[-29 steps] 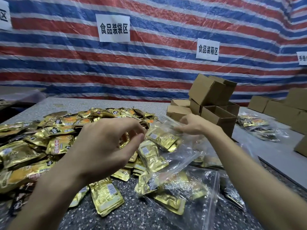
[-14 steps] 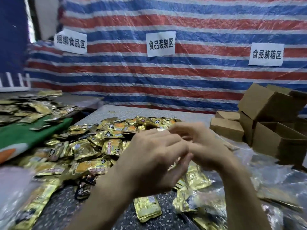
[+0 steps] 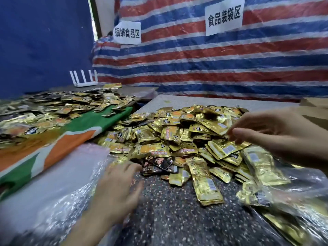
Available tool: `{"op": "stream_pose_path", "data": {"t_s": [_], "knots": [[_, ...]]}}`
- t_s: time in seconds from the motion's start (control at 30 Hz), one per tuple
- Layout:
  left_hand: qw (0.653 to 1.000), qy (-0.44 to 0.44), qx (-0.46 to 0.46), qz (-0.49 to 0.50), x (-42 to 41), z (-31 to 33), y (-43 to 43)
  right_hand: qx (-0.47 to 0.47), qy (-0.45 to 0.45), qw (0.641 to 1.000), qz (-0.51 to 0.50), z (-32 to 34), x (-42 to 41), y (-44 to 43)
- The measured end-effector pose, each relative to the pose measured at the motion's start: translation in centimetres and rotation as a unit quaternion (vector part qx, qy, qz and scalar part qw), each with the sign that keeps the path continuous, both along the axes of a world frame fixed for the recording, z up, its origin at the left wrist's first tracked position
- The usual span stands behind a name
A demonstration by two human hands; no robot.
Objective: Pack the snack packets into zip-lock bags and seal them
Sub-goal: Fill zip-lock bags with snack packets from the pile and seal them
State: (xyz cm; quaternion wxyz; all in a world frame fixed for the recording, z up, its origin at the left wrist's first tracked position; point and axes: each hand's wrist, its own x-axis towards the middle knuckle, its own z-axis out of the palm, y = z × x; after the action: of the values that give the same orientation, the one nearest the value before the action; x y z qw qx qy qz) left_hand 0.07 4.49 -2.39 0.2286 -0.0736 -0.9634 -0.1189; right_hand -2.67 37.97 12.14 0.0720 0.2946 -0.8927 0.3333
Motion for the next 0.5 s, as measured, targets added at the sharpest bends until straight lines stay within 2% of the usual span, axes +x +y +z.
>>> {"op": "stream_pose_path", "data": {"t_s": [0.03, 0.1, 0.17, 0.27, 0.4, 0.5], "knots": [[0.996, -0.039, -0.016, 0.077, -0.2, -0.3, -1.5, 0.007, -0.001, 1.0, 0.0, 0.0, 0.1, -0.3], [0.967, -0.111, -0.058, 0.22, -0.7, -0.4, -4.4, 0.026, -0.001, 1.0, 0.001, 0.2, 0.4, -1.0], [0.938, -0.162, -0.05, 0.303, -1.0, -0.3, -6.7, 0.039, 0.002, 0.999, 0.008, 0.3, 0.7, -1.3], [0.925, -0.162, 0.002, 0.343, -1.0, -0.7, -9.0, 0.034, 0.003, 0.999, 0.021, 0.6, 1.2, -1.5], [0.937, -0.111, -0.014, 0.331, -1.2, -1.3, -10.3, 0.038, 0.007, 0.999, 0.02, 0.5, 1.4, -1.3], [0.929, -0.164, -0.041, 0.329, -1.5, -1.6, -10.9, 0.038, 0.004, 0.999, 0.029, 0.5, 1.7, -1.1]]}}
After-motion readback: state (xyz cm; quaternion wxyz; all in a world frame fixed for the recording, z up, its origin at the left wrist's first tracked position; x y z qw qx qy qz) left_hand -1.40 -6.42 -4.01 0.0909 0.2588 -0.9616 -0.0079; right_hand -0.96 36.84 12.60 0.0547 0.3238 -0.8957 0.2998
